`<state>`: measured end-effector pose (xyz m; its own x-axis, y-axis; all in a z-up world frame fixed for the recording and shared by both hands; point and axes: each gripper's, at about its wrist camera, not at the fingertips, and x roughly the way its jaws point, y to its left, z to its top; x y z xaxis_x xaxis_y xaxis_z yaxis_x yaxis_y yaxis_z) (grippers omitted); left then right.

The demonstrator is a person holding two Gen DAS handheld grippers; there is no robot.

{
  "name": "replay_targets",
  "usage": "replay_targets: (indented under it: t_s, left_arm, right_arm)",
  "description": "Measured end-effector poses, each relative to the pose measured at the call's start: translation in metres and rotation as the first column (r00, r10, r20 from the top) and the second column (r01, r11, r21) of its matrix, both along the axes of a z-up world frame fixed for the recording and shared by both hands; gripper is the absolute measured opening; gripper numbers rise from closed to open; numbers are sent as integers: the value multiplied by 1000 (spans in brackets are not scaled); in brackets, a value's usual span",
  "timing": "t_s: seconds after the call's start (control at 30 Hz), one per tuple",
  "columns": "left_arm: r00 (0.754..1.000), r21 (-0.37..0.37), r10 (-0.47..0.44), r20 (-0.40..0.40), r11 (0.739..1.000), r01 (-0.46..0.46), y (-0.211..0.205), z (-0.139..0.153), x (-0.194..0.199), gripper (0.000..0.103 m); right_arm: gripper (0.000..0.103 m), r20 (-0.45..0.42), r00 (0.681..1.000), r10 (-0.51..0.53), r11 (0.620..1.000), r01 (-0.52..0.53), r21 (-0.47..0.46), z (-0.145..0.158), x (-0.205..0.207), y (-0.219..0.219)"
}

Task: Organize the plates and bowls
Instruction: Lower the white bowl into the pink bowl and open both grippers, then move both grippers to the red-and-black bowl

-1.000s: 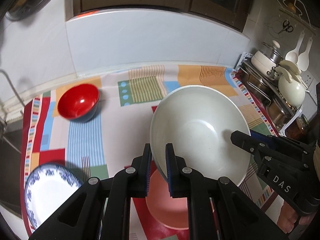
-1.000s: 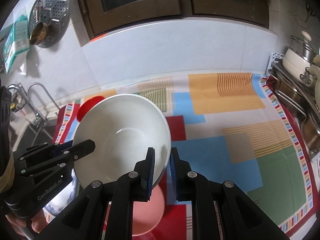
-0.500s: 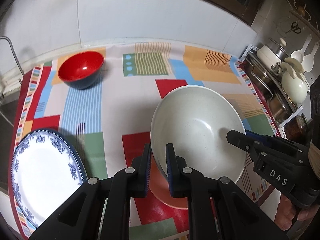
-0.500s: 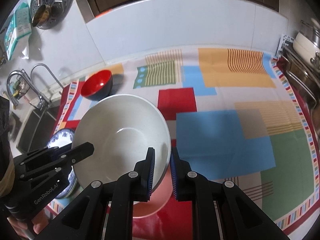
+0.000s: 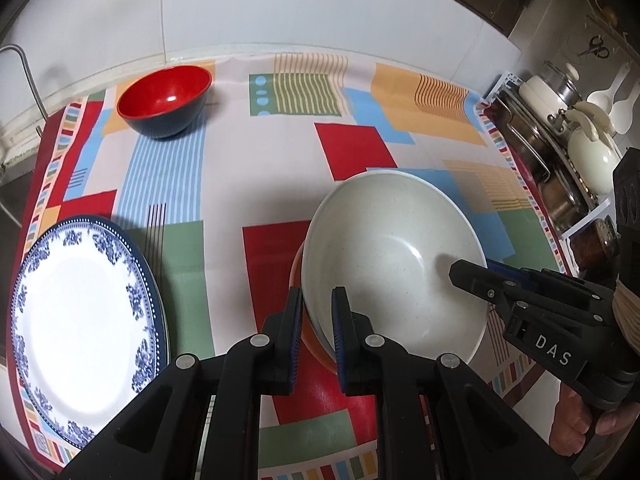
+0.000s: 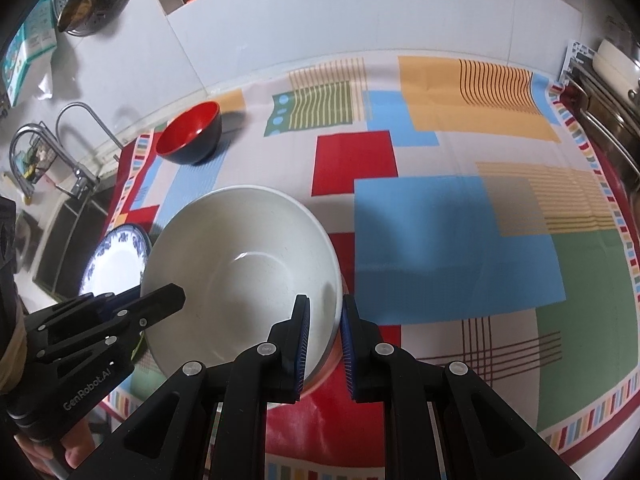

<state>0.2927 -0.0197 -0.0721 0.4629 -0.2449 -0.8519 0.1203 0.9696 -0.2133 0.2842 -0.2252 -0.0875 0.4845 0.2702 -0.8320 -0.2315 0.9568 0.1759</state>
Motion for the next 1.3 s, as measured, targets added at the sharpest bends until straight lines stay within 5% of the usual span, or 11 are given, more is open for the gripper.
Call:
replay_targets:
  t_s: [0.5, 0.67, 0.8, 1.3]
  left_arm:
    - [999, -19, 14, -49, 1000, -15, 2, -15, -2, 18]
    - [999, -11, 13, -45, 1000, -13, 2, -16, 0, 34]
    - [1000, 9, 11, -28, 1000, -11, 1, -14, -2, 42]
    - [993, 80, 36, 116, 996, -45, 26, 17, -2, 53]
  right_arm:
    - [17, -37, 999, 16, 1000, -17, -20, -12, -1, 4]
    - [18, -29, 999, 17, 999, -18, -31, -15, -2, 5]
    - [35, -36, 999, 22, 999, -22, -26, -17, -1, 4]
    - [51, 90, 996, 2, 1000, 1, -31, 6, -6, 13]
